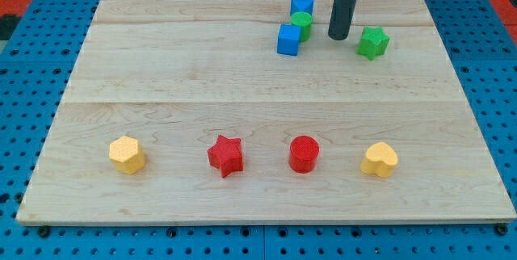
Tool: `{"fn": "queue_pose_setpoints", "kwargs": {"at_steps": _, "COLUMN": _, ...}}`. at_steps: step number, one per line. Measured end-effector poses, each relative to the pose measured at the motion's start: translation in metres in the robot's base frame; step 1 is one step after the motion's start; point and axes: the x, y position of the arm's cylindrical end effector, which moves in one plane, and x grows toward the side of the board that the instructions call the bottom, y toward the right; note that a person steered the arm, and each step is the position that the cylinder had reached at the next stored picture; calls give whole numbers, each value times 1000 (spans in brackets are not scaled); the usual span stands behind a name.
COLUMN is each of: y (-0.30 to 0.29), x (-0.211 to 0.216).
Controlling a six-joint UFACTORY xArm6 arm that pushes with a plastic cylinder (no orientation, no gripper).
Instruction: Slide the green circle towards the center left
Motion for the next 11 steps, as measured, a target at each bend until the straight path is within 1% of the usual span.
{"fn": "queue_pose_setpoints", "kwargs": {"at_steps": 1, "y": -30, "x": -34}}
{"fn": "queue_pose_setpoints", "kwargs": {"at_steps": 2, "y": -65, "x": -55}}
{"fn": "queue_pose_setpoints", "kwargs": {"at_steps": 3, "y": -71, "x": -55}}
{"fn": "queue_pose_setpoints", "kwargs": {"at_steps": 4, "y": 20, "x": -49}}
{"fn": "queue_pose_setpoints", "kwargs": {"at_steps": 5, "y": -6, "x": -31}}
{"fn": "queue_pose_setpoints", "kwargs": {"at_steps": 7, "y": -160, "x": -28}}
{"fn": "queue_pose_setpoints", "kwargs": {"at_steps": 8, "y": -200, "x": -22}}
{"fn": "queue_pose_setpoints", "kwargs": {"at_steps": 9, "y": -185, "x": -22}}
{"fn": "queue_pose_setpoints", "kwargs": {"at_steps": 10, "y": -121, "x": -38}}
{"fn": "queue_pose_setpoints", "kwargs": {"at_steps": 11, "y": -68, "x": -78}}
